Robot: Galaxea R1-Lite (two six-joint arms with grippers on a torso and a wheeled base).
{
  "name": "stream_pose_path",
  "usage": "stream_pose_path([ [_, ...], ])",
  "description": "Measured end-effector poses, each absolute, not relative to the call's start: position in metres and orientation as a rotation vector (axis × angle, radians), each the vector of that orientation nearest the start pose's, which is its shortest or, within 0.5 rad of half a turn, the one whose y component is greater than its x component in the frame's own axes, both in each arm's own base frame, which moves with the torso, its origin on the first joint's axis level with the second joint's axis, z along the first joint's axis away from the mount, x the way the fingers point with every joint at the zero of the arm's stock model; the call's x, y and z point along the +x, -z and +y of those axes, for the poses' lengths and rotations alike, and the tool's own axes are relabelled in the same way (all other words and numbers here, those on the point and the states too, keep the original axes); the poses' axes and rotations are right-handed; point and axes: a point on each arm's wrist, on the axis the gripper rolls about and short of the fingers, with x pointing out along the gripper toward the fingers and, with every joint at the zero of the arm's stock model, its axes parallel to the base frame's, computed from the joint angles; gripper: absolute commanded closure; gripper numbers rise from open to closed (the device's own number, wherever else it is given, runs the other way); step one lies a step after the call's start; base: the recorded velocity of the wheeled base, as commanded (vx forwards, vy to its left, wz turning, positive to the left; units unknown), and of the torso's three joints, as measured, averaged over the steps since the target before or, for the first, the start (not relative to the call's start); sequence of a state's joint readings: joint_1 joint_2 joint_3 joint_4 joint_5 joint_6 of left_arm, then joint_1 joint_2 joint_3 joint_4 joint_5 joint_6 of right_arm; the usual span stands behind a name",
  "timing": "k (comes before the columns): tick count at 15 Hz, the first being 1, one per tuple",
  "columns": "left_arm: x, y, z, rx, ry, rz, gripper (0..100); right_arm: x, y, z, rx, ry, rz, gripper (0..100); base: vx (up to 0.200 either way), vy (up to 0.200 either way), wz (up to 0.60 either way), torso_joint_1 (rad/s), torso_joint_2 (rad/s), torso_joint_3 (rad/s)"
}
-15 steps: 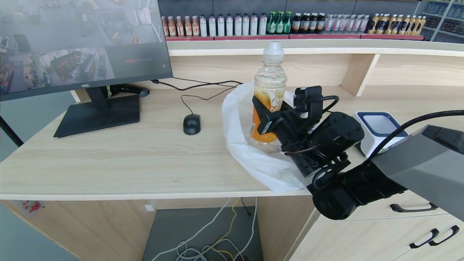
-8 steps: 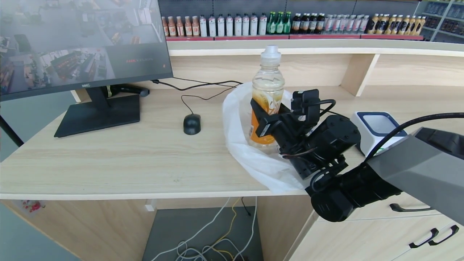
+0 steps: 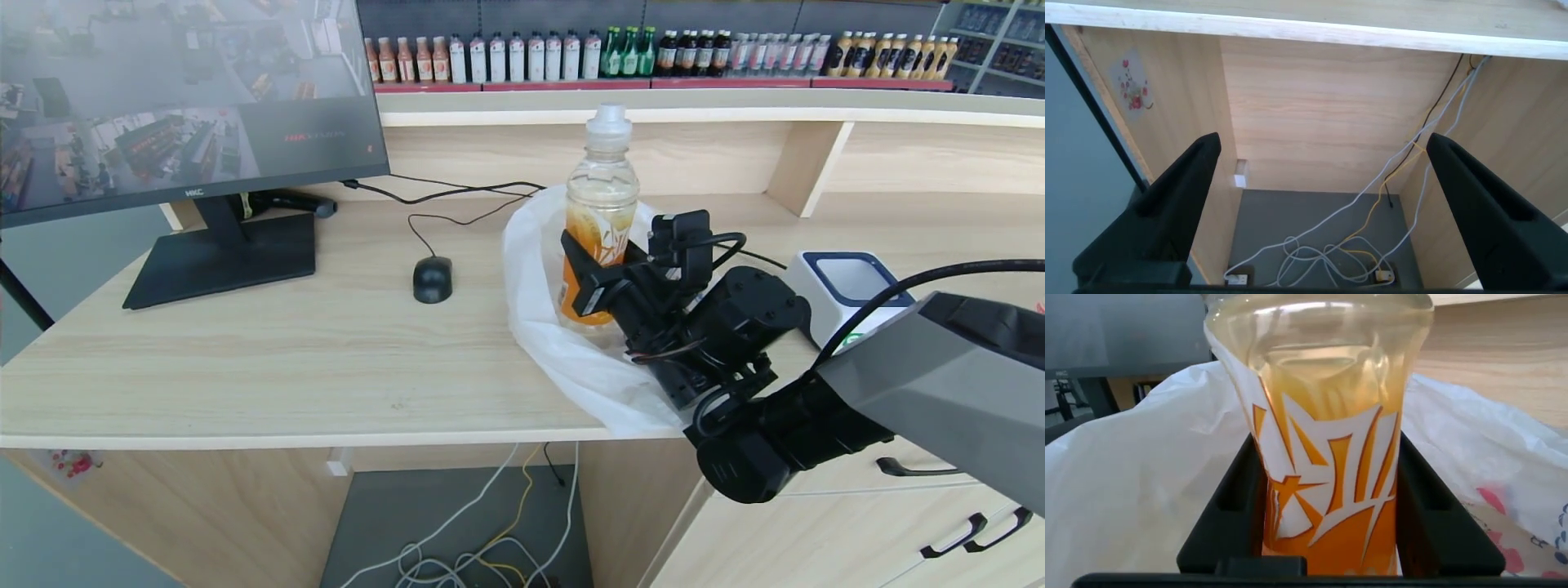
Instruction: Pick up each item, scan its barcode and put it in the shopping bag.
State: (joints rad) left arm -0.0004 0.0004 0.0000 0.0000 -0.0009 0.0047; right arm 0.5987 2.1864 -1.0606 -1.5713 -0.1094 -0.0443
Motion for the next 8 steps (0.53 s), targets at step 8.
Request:
stream_pose_path([
  [8, -0.023, -0.075, 0.000, 0.004, 0.001, 0.000, 0, 0.322, -0.168, 0.220, 0.135, -0.483, -0.397, 0, 0.000, 0.000, 0.00, 0.000, 0.00, 0.000],
])
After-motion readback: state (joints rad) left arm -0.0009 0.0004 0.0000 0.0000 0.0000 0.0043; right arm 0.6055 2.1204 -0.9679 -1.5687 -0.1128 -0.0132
